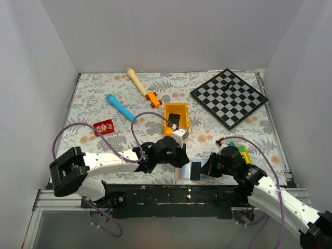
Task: Put the credit cards into the card holder
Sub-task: Insert the credit card into the card holder.
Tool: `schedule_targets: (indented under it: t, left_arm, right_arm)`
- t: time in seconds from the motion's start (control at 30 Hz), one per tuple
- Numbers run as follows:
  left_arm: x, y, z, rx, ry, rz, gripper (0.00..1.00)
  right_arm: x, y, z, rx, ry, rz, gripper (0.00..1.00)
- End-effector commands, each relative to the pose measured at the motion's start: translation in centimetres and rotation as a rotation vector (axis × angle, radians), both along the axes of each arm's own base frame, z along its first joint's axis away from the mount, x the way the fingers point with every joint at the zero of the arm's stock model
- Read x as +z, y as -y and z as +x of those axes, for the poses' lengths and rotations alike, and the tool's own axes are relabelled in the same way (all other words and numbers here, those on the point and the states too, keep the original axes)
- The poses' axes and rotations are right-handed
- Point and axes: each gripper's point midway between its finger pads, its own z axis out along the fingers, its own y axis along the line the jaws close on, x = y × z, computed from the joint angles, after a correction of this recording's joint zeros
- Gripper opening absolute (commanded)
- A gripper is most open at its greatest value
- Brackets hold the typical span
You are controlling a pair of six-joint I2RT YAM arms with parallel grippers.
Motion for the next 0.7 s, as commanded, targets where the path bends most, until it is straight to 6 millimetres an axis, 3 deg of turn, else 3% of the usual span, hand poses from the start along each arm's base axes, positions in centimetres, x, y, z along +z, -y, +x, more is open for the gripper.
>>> schedule_targets:
  t: [0.0,0.27,0.43,0.67]
  left_arm:
    - [-0.3,1.7,-0.6,-0.083,-0.010,-0.014,0.00]
    - [-5.9,-1.0,-1.8,-0.026,-0.121,0.088,0.00]
    - [-7.6,-2.8,-1.6,0.036,-0.129,0.141,0.00]
    - [-10.2,-2.9,-2.1,0.034,-0.172,0.181,0.00]
  right_arm:
    - [0.0,0.4,0.8,-0.036,0.031,-0.018,0.01]
    - [-0.4,1.0,0.7,-0.056,0.027,-0.040,0.01]
    - [-0.6,1.2,0.7,-0.068,0.027,-0.038,0.01]
    - [-0.1,1.1,0.9,-0.075,0.036,-0.031,0.01]
